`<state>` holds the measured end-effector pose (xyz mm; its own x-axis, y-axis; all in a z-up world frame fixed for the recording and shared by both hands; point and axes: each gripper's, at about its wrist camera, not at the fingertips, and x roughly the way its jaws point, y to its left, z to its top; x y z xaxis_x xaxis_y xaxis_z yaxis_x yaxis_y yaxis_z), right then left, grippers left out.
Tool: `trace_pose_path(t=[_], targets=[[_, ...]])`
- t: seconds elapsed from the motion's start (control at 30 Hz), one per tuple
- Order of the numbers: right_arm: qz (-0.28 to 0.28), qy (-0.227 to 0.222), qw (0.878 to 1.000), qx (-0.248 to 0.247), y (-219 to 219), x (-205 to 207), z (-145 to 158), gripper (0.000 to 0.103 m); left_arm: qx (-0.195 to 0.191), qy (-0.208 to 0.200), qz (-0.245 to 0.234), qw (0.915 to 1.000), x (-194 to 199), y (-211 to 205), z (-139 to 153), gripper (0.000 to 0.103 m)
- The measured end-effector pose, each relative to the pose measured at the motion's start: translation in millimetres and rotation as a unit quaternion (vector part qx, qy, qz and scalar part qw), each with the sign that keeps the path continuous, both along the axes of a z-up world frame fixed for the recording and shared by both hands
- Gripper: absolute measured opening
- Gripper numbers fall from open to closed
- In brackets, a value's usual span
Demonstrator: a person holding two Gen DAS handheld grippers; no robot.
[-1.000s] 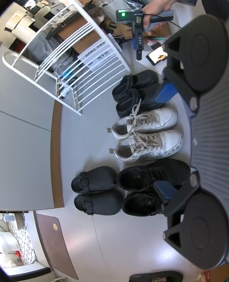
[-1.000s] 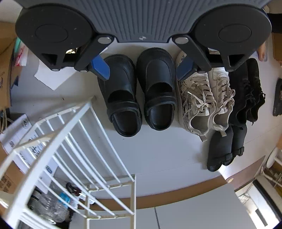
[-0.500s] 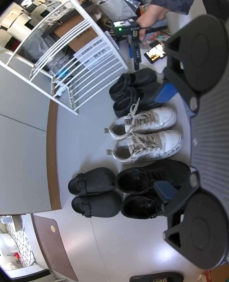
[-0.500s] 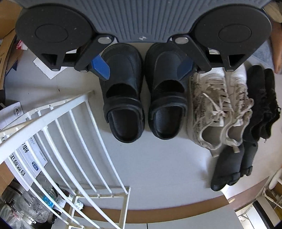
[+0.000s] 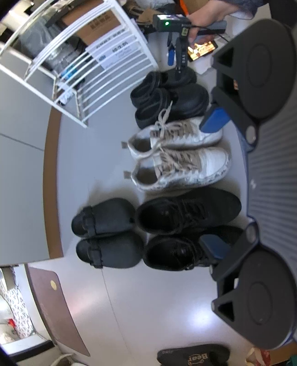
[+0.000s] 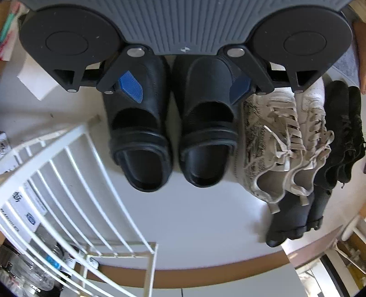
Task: Organize scattered shoes
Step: 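Lower the right tool onto the heels of the black crocs pair, then close the right tool on both black crocs and lift them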
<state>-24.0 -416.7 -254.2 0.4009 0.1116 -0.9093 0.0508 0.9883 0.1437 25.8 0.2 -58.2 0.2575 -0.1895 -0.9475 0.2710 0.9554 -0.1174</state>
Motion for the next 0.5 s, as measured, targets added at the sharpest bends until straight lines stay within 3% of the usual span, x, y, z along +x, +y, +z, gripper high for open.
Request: trace_pose_path(t=[0.07,0.13,0.5], targets=[[-0.012,-0.006,1.000,0.005,-4,1,-9,0.065,0.002,0.005,0.004,1.0000,2,1,-3,0.097],[-0.016,-0.014,1.000,0.007,-7,2,-16,0.058,0.001,0.007,0.003,1.0000,3,2,-4,0.097],[0.030,-0.036,0.999,-0.028,-7,19,-49,0.058,0.027,0.028,0.008,0.9992,15,4,-27,0.097]])
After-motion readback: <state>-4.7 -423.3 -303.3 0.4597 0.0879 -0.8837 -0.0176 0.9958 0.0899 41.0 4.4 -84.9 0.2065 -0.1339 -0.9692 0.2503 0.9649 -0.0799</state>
